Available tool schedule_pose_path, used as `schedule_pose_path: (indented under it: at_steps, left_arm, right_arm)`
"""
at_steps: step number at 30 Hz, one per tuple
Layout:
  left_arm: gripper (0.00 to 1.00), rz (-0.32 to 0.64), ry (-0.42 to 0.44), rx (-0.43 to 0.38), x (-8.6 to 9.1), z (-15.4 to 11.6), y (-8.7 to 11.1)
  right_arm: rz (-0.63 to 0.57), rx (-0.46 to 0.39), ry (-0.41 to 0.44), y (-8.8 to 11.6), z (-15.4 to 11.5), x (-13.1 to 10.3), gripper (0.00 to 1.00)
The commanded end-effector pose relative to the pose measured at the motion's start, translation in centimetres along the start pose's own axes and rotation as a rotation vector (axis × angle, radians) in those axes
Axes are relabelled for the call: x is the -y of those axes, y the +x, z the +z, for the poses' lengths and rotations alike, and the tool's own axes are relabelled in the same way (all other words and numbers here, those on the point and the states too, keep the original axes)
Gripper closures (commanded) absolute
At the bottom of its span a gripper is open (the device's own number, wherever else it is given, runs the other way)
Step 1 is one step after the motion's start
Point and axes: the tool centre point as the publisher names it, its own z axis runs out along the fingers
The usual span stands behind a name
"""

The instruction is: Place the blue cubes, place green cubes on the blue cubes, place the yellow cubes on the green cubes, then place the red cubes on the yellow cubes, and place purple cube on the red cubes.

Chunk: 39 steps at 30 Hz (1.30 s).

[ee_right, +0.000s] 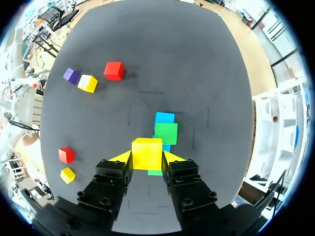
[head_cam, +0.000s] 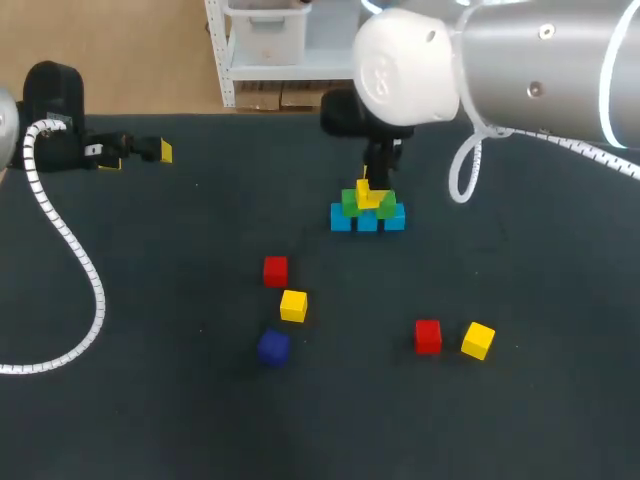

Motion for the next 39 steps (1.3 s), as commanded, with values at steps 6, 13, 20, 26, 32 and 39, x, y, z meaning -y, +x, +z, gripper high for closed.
schedule_pose_path:
  at_steps: [6,13,20,26,32,39]
  left_arm:
    - [0.0,0.002,0.011,0.006,-0.2,0.0,0.1]
    - [0.0,0.002,0.011,0.006,-0.2,0.0,0.1]
    - [0.0,0.002,0.011,0.006,-0.2,0.0,0.1]
    - [0.0,0.002,0.011,0.006,-0.2,0.0,0.1]
    - [0.0,0.002,0.011,0.006,-0.2,0.0,0.1]
    - [0.0,0.002,0.011,0.006,-0.2,0.0,0.1]
  right_arm:
    - [0.013,-0.007,0.005,0.0,0.2,0.5,1.0]
    - [0.026,-0.012,0.011,0.3,0.2,0.9,1.0]
    - [0.042,-0.009,0.014,0.4,0.1,1.1,1.0]
    - [0.051,-0.007,0.017,0.4,0.0,1.2,1.0]
    - [0.062,-0.01,0.017,0.3,0.1,1.3,1.0]
    - [0.085,-0.013,0.025,0.3,0.3,1.7,1.0]
